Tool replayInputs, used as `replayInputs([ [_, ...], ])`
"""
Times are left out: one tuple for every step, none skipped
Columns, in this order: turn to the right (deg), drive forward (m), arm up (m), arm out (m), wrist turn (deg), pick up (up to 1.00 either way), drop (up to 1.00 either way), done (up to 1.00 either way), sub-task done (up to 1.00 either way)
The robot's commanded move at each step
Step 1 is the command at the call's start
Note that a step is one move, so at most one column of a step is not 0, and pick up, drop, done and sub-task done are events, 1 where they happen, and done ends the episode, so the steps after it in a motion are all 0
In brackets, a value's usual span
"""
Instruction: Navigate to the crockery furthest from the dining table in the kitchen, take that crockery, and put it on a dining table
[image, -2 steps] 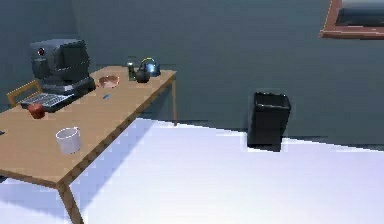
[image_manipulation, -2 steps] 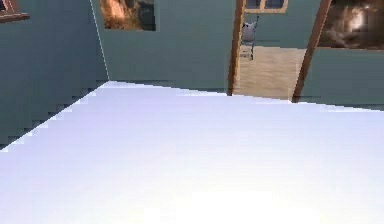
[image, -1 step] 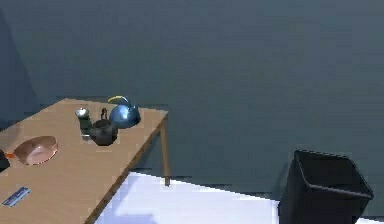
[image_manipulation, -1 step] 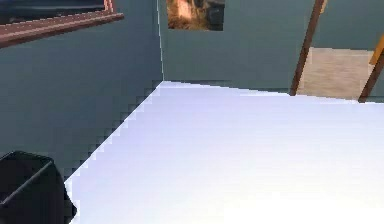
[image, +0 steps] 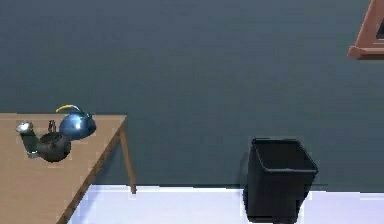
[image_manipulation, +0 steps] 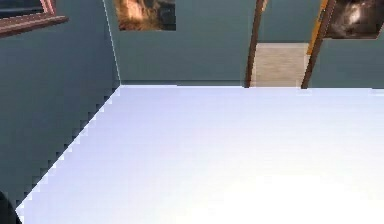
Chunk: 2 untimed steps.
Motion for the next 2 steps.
replayInputs([
  [0.0,0.20,0.00,0.00,0.0,0.00,0.00,0.00,0.00],
  [-45.0,0.00,0.00,0.00,0.0,0.00,0.00,0.00,0.00],
])
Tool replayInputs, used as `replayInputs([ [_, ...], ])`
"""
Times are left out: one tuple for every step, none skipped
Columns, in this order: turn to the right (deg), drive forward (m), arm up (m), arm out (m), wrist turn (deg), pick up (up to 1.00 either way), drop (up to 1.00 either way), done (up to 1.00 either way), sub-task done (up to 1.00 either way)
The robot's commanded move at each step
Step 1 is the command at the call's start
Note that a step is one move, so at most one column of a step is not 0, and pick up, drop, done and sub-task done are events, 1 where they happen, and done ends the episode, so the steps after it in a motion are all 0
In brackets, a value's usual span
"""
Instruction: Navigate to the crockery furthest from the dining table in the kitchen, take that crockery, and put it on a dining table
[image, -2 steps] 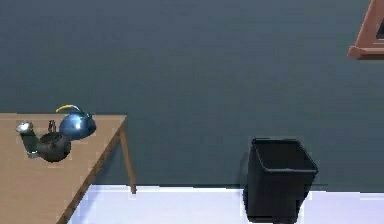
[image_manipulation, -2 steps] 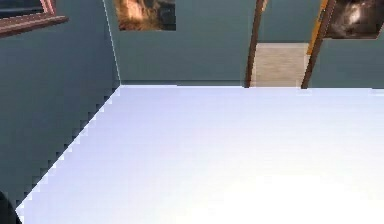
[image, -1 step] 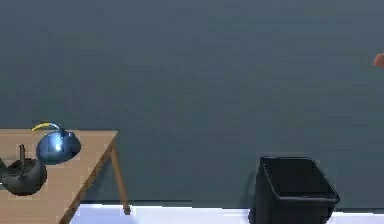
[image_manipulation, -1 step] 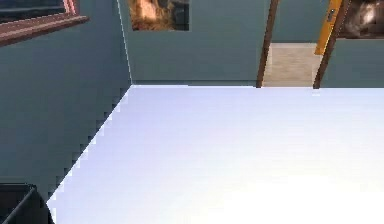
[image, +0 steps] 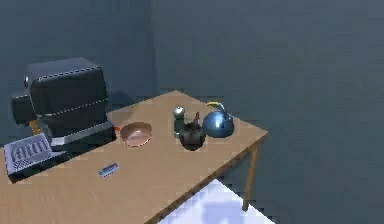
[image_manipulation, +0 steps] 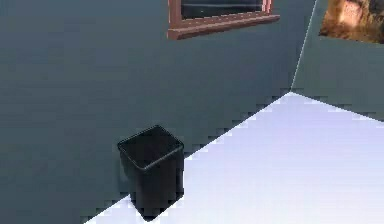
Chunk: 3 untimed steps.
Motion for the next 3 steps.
replayInputs([
  [-45.0,0.00,0.00,0.00,0.0,0.00,0.00,0.00,0.00],
  [-45.0,0.00,0.00,0.00,0.0,0.00,0.00,0.00,0.00],
  [-45.0,0.00,0.00,0.00,0.0,0.00,0.00,0.00,0.00],
])
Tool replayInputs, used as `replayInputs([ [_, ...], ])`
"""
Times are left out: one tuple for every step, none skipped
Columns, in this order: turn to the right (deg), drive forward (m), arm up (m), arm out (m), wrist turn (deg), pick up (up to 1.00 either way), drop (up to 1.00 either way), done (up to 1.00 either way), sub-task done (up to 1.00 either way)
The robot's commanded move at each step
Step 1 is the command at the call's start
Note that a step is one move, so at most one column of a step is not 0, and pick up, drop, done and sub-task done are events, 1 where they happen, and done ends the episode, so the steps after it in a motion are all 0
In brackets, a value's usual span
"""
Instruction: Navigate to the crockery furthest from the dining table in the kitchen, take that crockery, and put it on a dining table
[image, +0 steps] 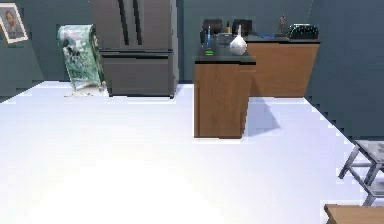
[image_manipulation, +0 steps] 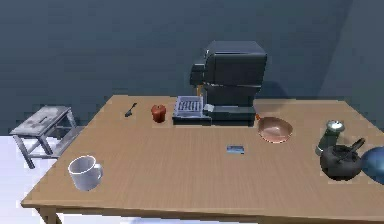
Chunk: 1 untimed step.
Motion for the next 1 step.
replayInputs([
  [-9.0,0.00,0.00,0.00,0.0,0.00,0.00,0.00,0.00],
])
